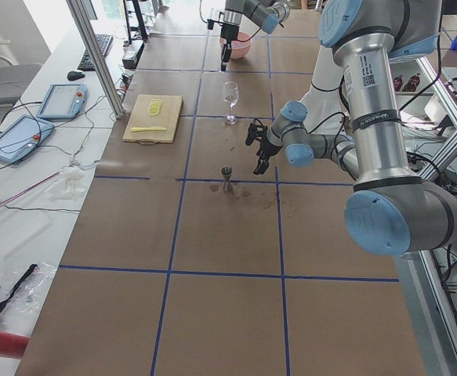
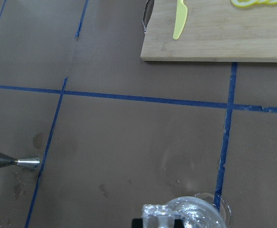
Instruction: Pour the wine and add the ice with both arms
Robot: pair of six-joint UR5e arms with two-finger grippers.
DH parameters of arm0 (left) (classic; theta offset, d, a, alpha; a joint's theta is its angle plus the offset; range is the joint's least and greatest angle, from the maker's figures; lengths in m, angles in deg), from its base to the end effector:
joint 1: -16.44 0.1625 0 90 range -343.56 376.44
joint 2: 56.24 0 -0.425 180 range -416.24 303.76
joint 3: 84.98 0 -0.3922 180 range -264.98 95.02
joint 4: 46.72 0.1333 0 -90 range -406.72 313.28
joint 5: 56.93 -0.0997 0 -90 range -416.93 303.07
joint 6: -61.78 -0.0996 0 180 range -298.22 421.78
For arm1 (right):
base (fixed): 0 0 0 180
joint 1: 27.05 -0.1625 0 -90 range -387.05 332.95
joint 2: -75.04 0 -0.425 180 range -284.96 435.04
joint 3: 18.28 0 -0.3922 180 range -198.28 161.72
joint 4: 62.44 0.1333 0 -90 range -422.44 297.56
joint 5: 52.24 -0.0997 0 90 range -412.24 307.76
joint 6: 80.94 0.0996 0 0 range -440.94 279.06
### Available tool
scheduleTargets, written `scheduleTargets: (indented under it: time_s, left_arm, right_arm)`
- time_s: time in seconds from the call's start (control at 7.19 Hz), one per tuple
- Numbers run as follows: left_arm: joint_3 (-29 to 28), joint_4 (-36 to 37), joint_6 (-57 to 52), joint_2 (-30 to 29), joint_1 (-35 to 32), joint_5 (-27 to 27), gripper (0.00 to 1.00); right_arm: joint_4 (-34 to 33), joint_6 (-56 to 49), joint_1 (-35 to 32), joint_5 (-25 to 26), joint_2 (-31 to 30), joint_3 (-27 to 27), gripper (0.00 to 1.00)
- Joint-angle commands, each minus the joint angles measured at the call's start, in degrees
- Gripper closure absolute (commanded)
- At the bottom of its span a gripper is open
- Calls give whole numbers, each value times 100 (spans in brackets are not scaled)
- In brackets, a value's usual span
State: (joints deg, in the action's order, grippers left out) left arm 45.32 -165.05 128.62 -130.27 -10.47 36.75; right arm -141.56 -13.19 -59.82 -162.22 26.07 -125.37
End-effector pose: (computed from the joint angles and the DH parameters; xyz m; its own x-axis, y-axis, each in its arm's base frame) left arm 0.2814 -0.2851 0.3905 0.6570 0.1067 -0.7463 0.1607 0.9474 0.2769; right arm -0.4586 -0.4132 0.0905 0.3699 -0.1851 0.9104 -0.1085 0.9647 0.2402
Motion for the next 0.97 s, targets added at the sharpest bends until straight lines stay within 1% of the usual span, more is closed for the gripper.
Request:
scheduleTargets:
  time_s: [0.0, 0.14, 0.28, 0.56, 0.69, 0.83]
  left_arm:
    - [153, 631, -1027, -398, -1205, 770, 0]
    - [153, 1210, -1503, -827, -1708, 966, 0]
    - [162, 1607, -1629, -1127, -1843, 985, 0]
    - [171, 1655, -1639, -1165, -1906, 985, 0]
    - [171, 1733, -1883, -1165, -2028, 985, 0]
    - [162, 2126, -2399, -1244, -2360, 985, 0]
  right_arm:
    - [-200, 2, 139, 38, 80, 65, 100]
    - [-470, 2, 157, 12, 89, 12, 100]
    - [-577, 2, 157, -6, 89, -14, 100]
    - [-727, 2, 157, -15, 89, -41, 100]
    - [-728, 2, 157, 3, 97, -23, 58]
    - [-728, 2, 157, 47, 98, -32, 1]
